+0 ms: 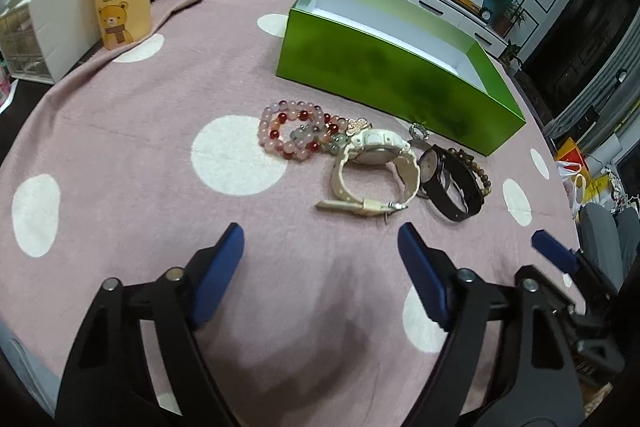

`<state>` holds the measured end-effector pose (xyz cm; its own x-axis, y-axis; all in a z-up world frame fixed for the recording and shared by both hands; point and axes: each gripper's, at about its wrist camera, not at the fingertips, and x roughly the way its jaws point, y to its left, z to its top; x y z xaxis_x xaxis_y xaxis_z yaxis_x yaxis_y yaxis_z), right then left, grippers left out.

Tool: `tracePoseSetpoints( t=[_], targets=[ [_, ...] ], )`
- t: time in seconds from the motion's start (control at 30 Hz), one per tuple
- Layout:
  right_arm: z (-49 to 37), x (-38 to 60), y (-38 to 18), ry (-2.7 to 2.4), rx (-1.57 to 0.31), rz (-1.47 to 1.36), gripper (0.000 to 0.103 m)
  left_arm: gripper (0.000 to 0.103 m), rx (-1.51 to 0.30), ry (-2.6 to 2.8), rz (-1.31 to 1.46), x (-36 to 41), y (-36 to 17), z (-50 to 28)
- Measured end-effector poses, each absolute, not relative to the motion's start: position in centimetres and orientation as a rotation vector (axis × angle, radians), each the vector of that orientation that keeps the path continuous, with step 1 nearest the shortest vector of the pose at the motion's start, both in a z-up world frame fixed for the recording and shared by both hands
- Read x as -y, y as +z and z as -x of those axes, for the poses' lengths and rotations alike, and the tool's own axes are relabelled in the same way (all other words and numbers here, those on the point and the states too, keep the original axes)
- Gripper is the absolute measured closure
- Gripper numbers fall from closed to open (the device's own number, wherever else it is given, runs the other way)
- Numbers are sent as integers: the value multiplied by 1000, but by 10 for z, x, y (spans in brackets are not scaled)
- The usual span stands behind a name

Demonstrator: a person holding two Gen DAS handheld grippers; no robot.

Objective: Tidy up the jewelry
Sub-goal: 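Move both tools toward the watches lying beside the green box, then grasp the white watch with the left tool while the right tool grasps the black-strap watch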

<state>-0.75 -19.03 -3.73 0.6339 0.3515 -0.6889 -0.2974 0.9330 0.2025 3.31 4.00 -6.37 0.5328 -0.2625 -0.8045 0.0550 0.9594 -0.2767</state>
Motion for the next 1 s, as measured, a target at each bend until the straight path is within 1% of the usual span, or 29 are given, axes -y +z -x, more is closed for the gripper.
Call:
tracePoseSetpoints(
  t=[0.07,0.13,0.27,0.37,0.43,0.5,0.57,0.63,0.77,0.83,0.87,1.0],
  targets=[
    [3,187,-39,390,-803,-63,43,30,-999,-201,237,-37,-65,-41],
    [-2,185,-39,402,-804,-52,47,32,-1001,-205,233,-32,-66,-49],
    [-19,172,-40,443,-798,0,56,48,-1020,-203,226,-25,-70,-65],
    [-33,161,-47,468,-817,49,62,51,-1034,-192,217,-22,-73,-74],
    [-41,154,-52,480,-827,92,65,56,-1037,-192,205,-20,-74,-78],
    [-47,150,-57,485,-840,130,68,63,-1044,-194,197,-20,-75,-81],
    [-51,144,-61,492,-853,174,75,70,-1057,-199,191,-17,-77,-84],
    [-54,139,-65,493,-866,226,81,73,-1069,-205,182,-14,-79,-86],
    [-55,135,-71,486,-872,304,95,82,-1076,-216,168,-9,-81,-88],
    [-55,137,-71,484,-867,300,98,85,-1076,-215,159,-8,-82,-89],
    [-54,139,-70,482,-863,289,99,91,-1075,-217,156,-8,-82,-89],
    [-48,148,-65,486,-843,223,101,96,-1070,-233,163,-9,-83,-89]
  ],
)
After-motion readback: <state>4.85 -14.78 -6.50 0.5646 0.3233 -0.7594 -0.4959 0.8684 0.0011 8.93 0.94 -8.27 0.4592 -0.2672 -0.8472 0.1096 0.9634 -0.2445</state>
